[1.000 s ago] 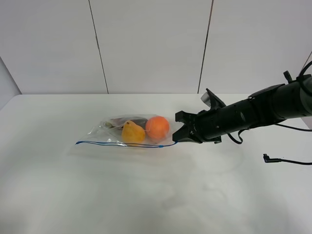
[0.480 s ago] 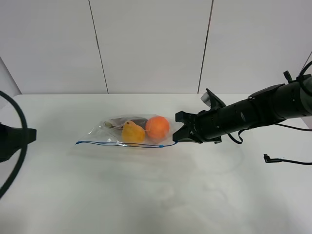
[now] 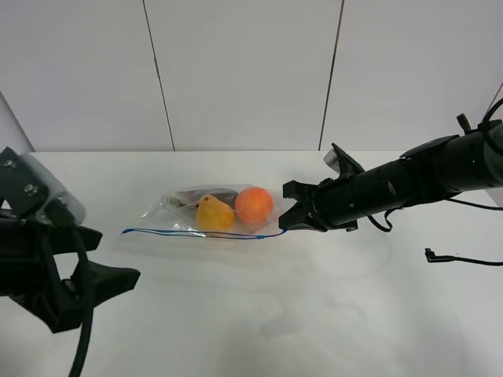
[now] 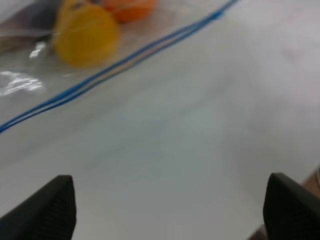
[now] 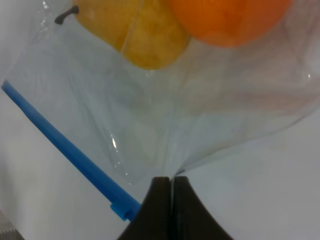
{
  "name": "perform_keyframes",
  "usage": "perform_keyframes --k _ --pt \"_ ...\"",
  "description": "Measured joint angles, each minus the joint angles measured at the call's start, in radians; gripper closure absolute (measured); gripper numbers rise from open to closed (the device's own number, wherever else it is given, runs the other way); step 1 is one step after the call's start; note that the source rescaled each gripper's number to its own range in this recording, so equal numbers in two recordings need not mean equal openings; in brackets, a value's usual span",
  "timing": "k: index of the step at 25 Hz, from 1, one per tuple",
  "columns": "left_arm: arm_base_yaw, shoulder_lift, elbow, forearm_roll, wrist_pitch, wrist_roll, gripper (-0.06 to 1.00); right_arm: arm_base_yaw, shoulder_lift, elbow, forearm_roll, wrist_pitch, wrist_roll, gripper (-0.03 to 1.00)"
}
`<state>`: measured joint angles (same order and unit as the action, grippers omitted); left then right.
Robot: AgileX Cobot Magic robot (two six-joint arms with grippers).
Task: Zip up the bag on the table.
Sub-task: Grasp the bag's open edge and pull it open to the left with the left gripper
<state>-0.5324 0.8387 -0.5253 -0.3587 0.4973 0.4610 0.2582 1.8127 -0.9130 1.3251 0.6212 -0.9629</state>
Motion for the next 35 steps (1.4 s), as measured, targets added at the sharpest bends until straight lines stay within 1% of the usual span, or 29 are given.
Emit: perform_keyframes --k 3,10,15,17,20,23,25,29,35 --pt "-0.039 0.000 0.000 0.000 -0.007 0.028 0.06 0.000 0.000 0.000 0.000 0.000 0.000 0.97" --pt "-0.042 0.039 -0.018 0.000 -0.063 0.039 0.06 0.000 0.000 0.000 0.000 0.000 0.001 0.97" --pt "-0.044 0.178 -0.109 -0.010 -0.072 0.040 0.06 0.000 0.000 0.000 0.000 0.000 0.001 0.97" --pt "-0.058 0.235 -0.160 -0.012 -0.079 0.047 0.06 0.000 0.000 0.000 0.000 0.001 0.001 0.97" --pt "-0.118 0.336 -0.219 -0.013 -0.117 0.058 0.06 0.000 0.000 0.000 0.000 0.004 0.001 0.97" --pt "-0.195 0.445 -0.259 -0.013 -0.189 0.062 0.06 0.000 0.000 0.000 -0.001 0.011 0.001 0.97" --pt "-0.228 0.517 -0.280 -0.013 -0.234 0.064 0.06 0.000 0.000 0.000 -0.001 0.018 0.003 0.97" --pt "-0.241 0.655 -0.316 -0.013 -0.281 0.074 0.06 0.000 0.000 0.000 -0.003 0.042 0.004 0.97" --pt "-0.243 0.821 -0.351 -0.013 -0.349 0.147 0.06 0.000 0.000 0.000 -0.004 0.068 0.012 0.97"
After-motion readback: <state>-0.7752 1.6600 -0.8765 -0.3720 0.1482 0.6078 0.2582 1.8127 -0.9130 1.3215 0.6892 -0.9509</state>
